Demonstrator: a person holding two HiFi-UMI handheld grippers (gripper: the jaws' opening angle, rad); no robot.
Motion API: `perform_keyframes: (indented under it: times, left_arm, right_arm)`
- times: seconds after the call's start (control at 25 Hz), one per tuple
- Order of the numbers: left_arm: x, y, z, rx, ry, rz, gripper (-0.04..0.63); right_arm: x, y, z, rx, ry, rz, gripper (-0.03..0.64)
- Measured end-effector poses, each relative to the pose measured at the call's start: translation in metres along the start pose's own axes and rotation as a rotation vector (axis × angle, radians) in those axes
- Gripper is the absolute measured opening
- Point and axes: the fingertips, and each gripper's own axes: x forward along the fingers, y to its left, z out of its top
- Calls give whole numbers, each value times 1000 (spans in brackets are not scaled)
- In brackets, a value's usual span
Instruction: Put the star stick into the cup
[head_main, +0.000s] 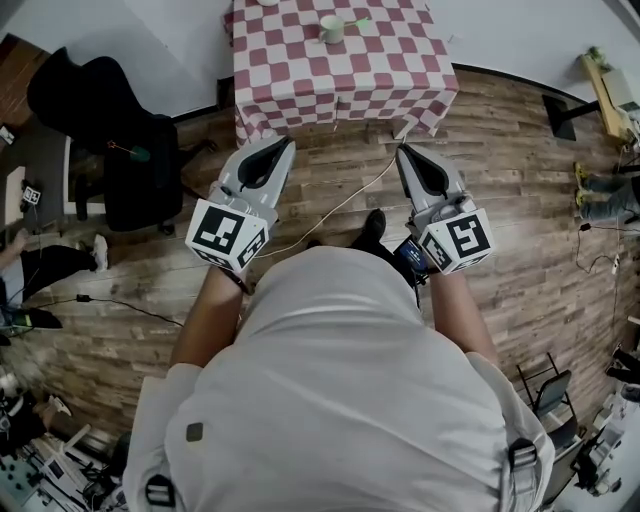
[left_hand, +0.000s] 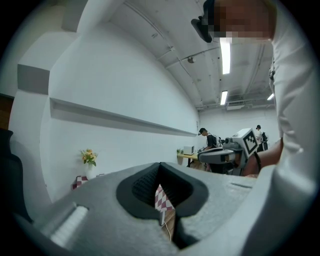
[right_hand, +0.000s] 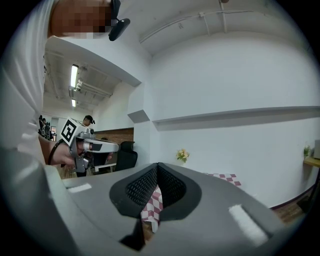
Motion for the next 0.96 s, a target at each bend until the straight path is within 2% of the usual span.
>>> perform_keyframes:
  times: [0.48,0.96]
  left_arm:
    - [-7,1,-8,-21,8,0,5]
    - [11,-3,-8,-29,18,-11,5]
  right_arm:
    - [3,10,-2,1,6,9,9]
    - [4,-2,0,10,12,15,9]
